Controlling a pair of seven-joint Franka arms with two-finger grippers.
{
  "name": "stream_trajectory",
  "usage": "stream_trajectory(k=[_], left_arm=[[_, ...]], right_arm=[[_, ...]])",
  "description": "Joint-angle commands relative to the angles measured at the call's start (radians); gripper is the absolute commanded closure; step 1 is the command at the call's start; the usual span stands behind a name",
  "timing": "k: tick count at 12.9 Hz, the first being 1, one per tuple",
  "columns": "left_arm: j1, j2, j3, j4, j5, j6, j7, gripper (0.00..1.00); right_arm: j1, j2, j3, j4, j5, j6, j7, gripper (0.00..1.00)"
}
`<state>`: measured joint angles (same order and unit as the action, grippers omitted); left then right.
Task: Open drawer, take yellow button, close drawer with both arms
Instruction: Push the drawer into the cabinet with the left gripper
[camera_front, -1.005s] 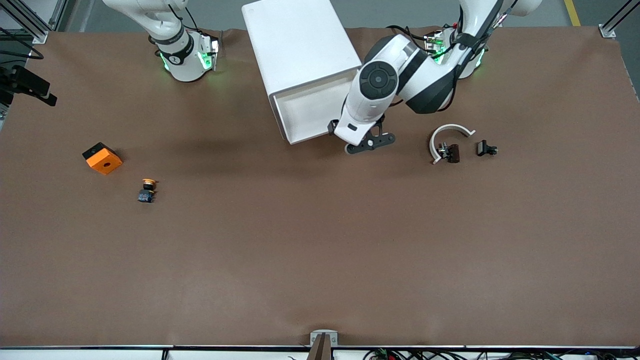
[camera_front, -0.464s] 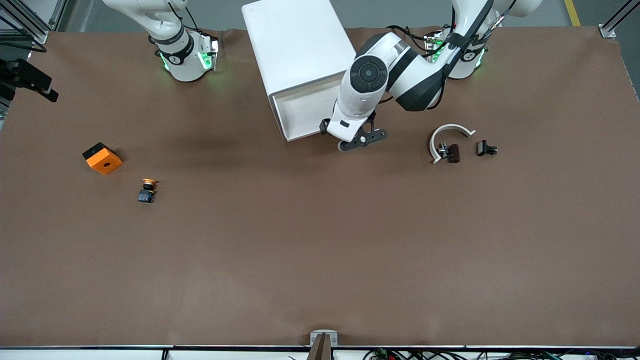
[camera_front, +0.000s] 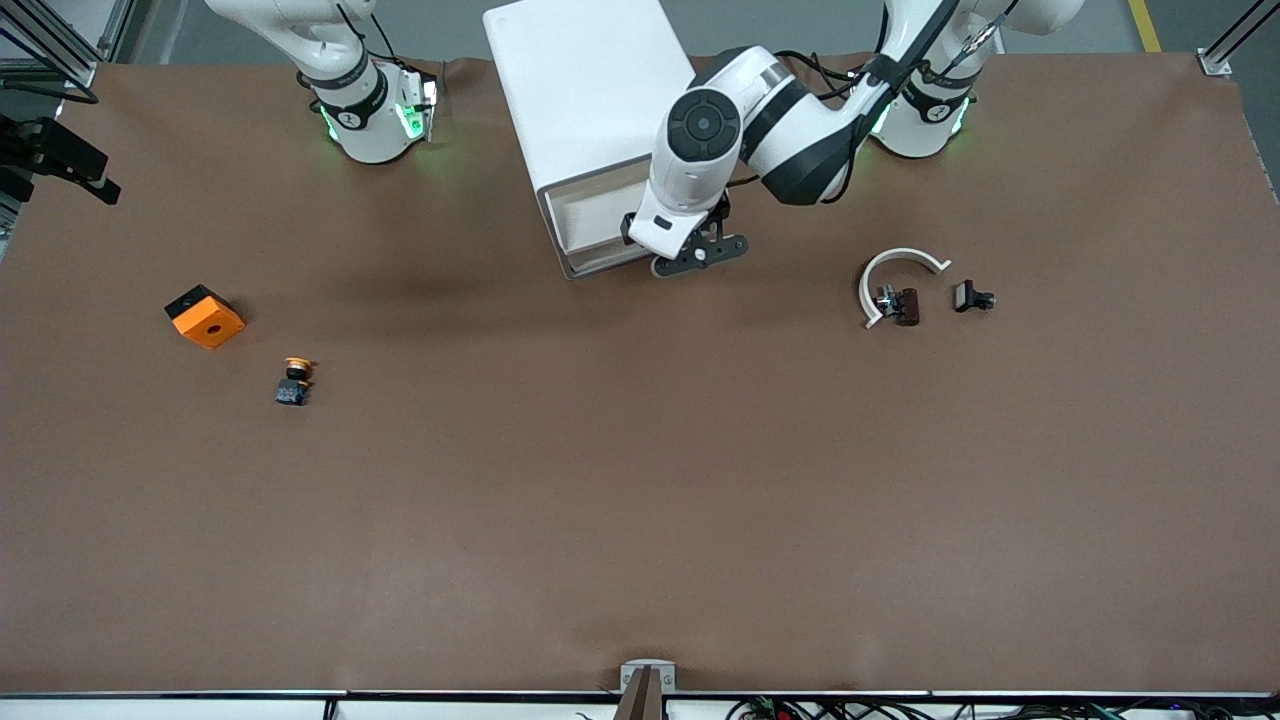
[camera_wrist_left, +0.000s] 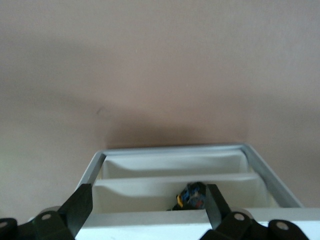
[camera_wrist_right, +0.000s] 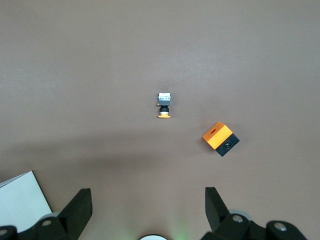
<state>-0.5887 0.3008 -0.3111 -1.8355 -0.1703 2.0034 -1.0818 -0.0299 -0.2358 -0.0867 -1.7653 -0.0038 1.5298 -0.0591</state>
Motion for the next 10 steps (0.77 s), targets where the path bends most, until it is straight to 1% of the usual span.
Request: stream_trajectory(k=[1, 3, 8, 10], left_arm=[[-0.005, -0.034, -0.035, -0.024, -0.026, -0.056, -0.012, 0.0], [-0.005, -0.034, -0.066, -0.024, -0.028, -0.078, -0.029, 0.0], [-0.003, -0.02, -0.077, -0.018, -0.051, -0.08, -0.04, 0.0], [0.007, -0.005, -0.075, 0.001, -0.049, -0.074, -0.036, 0.0]], right_arm=[[0.007, -0.022, -0.002, -0.008, -0.004, 0.007, -0.002, 0.0], [0.007, -0.02, -0.002, -0.005, -0.005, 0.007, -0.002, 0.0], [0.007, -0.02, -0.002, -0.005, -0.005, 0.009, -0.002, 0.0], [0.007, -0.02, -0.002, -0.005, -0.005, 0.009, -0.002, 0.0]])
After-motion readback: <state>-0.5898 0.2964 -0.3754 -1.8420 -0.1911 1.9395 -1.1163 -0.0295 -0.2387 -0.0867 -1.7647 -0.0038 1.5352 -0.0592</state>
